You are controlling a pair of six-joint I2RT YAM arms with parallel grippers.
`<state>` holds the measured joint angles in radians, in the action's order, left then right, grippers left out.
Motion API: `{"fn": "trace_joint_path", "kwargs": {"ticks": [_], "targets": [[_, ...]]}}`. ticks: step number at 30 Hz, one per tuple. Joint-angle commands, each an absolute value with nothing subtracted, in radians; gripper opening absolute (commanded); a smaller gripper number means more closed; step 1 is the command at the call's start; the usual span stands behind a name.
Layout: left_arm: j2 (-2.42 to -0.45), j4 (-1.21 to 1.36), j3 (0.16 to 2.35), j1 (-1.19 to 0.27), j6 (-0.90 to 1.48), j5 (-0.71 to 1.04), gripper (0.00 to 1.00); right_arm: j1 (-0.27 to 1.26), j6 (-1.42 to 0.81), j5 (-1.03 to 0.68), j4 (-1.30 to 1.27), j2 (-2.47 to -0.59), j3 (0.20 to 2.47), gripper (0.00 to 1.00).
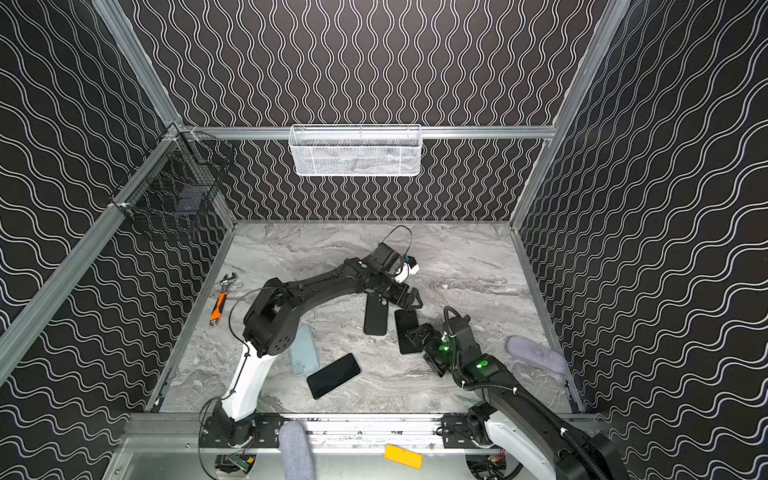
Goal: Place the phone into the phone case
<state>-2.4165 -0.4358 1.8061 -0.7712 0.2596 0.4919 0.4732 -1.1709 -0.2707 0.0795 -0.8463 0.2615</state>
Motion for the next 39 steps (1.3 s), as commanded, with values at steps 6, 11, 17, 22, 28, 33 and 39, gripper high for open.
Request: {"fn": "trace_joint_path", "kwargs": {"ticks": [6,11,17,22,28,33,39], "targets": [[-2.453,-0.399,1.815,-0.773,0.29,0.529,0.91,0.509,-1.255,-0.223,-0.082,-0.862,0.209,1.0],[-2.475,-0.421,1.817,-0.774,0.282,0.505,0.86,0.51,-1.282,-0.214,-0.156,-0.892,0.178,1.0],[-2.475,-0.411,1.788,-0.773,0.281,0.505,0.82,0.51,-1.307,-0.211,-0.257,-0.973,0.166,1.0],[-2.446,-0.381,1.718,-0.773,0.282,0.504,0.77,0.509,-1.316,-0.195,-0.292,-0.997,0.166,1.0],[-2.397,-0.338,1.613,-0.774,0.293,0.506,0.73,0.509,-1.318,-0.119,-0.232,-0.923,0.172,0.99],[-2.344,-0.313,1.538,-0.781,0.308,0.499,0.73,0.505,-1.314,-0.081,-0.207,-0.904,0.185,1.0],[-2.267,-0.293,1.452,-0.815,0.33,0.485,0.73,0.492,-1.297,-0.09,-0.212,-0.939,0.214,1.0]]}}
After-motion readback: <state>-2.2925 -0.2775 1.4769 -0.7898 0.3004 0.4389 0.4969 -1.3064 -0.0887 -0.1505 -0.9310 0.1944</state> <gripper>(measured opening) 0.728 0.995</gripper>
